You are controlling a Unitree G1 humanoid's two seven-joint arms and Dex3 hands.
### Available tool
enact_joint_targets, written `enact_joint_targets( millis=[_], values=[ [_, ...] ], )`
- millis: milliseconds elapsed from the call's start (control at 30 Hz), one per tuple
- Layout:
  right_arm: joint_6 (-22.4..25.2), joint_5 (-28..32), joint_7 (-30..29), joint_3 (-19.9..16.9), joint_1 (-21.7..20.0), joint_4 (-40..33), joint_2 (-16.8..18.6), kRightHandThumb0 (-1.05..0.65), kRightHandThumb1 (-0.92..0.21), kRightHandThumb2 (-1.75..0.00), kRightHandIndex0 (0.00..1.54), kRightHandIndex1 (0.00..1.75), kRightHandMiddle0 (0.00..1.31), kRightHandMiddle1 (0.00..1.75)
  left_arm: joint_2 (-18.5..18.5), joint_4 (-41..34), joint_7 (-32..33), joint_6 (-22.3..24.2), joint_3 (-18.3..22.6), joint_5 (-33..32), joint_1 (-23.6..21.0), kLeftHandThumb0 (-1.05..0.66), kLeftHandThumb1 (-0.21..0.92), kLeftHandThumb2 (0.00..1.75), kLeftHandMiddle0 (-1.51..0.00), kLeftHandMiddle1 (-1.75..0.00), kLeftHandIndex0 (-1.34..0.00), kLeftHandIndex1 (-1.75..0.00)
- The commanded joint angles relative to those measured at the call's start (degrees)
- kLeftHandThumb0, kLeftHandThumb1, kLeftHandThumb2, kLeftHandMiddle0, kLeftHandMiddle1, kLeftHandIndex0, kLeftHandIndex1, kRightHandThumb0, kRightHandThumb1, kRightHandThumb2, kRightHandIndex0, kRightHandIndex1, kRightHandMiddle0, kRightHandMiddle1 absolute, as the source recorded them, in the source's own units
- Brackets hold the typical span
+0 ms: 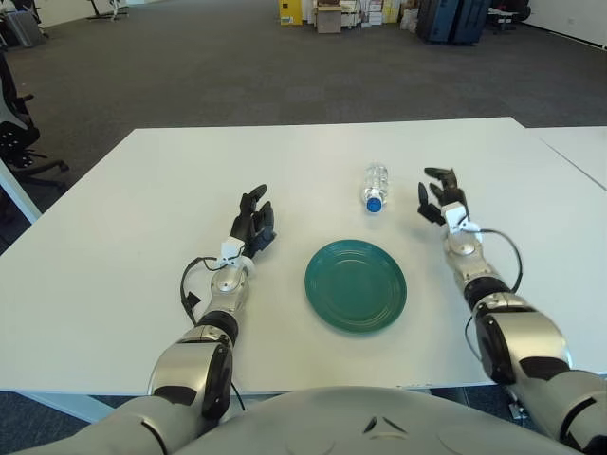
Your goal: Put the bottle into the plate.
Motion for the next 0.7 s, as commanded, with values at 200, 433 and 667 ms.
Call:
enact_joint_targets(
  millis=[200, 433, 667],
  values=[
    [5.7, -16.0, -5.5, 14.3, -9.1, 3.5, -6.0, -0.89, -0.92, -0.91, 0.10, 0.00, 0.00, 0.42, -0.6, 2.9, -0.8, 1.8, 0.4, -0.5, 3.3, -0.83, 0.92, 0.69, -0.41, -0.02, 0.00, -0.75],
    [5.9, -18.1, -3.8, 18.1, -12.1, 4.7, -5.3, -0.98, -0.92, -0.92, 0.01, 0.00, 0.00, 0.20, -1.1, 2.7, -0.5, 1.8, -0.1, 0.1, 3.1, -0.86, 0.92, 0.70, -0.40, -0.02, 0.00, -0.75],
    [6.0, -19.1, -3.9, 20.5, -14.0, 4.9, -3.0, -1.00, -0.92, -0.92, 0.00, 0.00, 0.00, 0.16, -1.1, 2.9, 0.3, 2.6, -1.1, 1.2, 2.6, -0.88, 0.92, 0.73, -0.39, -0.01, 0.00, -0.73]
  ],
)
